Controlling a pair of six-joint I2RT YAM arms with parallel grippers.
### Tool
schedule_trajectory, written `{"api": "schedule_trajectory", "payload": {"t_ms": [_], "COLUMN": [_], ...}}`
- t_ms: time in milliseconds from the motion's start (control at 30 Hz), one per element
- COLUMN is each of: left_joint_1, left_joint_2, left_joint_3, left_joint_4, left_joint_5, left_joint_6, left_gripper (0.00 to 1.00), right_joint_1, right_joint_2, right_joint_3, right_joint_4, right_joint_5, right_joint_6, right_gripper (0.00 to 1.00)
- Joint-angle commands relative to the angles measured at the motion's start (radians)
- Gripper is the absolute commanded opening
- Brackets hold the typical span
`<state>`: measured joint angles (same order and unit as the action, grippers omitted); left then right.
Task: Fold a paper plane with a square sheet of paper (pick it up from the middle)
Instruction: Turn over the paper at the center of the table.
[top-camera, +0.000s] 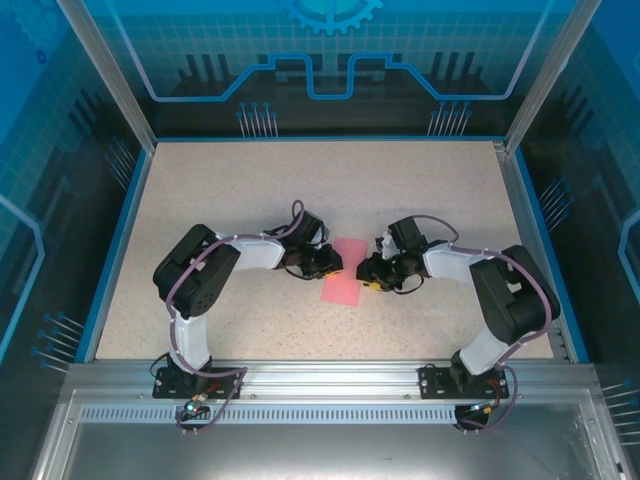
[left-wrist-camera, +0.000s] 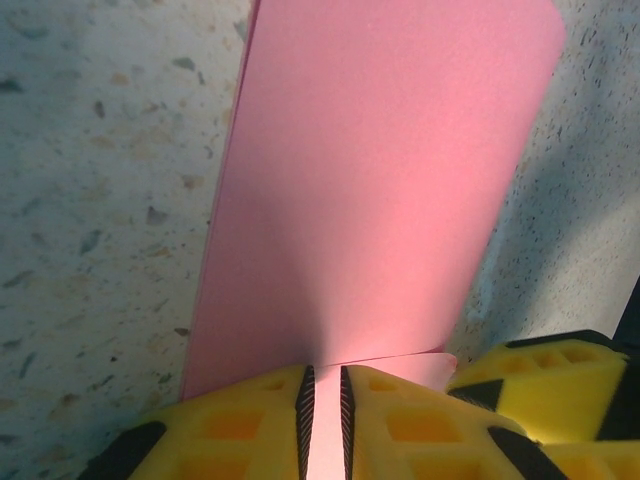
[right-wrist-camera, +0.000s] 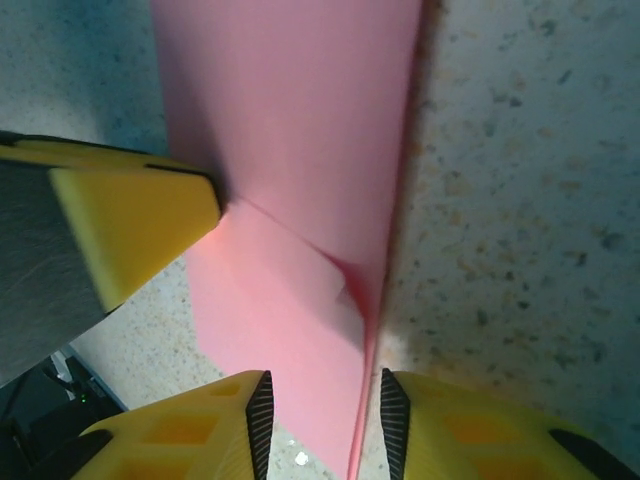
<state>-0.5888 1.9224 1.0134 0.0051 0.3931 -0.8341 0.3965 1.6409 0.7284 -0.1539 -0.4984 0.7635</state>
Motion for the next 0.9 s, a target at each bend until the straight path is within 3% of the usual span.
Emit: {"api": "schedule_trajectory", "payload": {"t_ms": [0, 300, 867], "left_joint_1": [-0.004, -0.005, -0.002], "left_joint_2": [-0.018, -0.028, -0.042], "left_joint_3": [0.002, -0.009, -0.023], "left_joint_4": [-0.094, -0.098, -0.096], "left_joint_5": [-0.046, -0.054, -0.074], "left_joint_6": [0.028, 0.030, 0.027], "left_gripper": [0.19, 0.19, 0.18], "right_joint_1": [-0.009, 0.013, 0.031], "right_joint_2": [0.037, 0.072, 0.057], "right_joint_3": [0.017, 0.016, 0.018], "right_joint_4": [0.026, 0.075, 0.085], "right_joint_5": [-0.017, -0.057, -0.062], "right_joint_6": [0.024, 0.035, 0.042], "right_gripper": [0.37, 0.32, 0.32]}}
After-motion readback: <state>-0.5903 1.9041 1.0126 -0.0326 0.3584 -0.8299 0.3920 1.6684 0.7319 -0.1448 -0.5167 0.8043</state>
